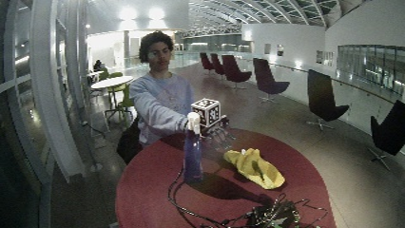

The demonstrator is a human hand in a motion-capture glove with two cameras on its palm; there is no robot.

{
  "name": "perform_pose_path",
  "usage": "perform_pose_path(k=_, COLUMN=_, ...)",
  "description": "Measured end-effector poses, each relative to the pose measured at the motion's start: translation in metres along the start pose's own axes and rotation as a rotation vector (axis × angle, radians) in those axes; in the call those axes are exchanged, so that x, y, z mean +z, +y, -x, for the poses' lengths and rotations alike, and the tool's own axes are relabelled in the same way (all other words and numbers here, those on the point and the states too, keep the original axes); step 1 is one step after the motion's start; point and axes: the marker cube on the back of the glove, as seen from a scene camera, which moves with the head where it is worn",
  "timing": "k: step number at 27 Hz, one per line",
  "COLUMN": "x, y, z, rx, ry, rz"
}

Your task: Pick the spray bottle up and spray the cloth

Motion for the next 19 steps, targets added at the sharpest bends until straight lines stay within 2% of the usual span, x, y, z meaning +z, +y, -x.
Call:
perform_pose_path(k=8, x=-0.007, y=0.086, z=0.001, rx=-0.094, ry=-0.024, rz=-0.068)
perform_pose_path(k=13, x=-0.019, y=0.117, z=-0.033, rx=-0.133, ry=0.036, rz=-0.123)
perform_pose_path(k=19, x=-0.021, y=0.126, z=-0.053, rx=-0.093, ry=0.009, rz=-0.124)
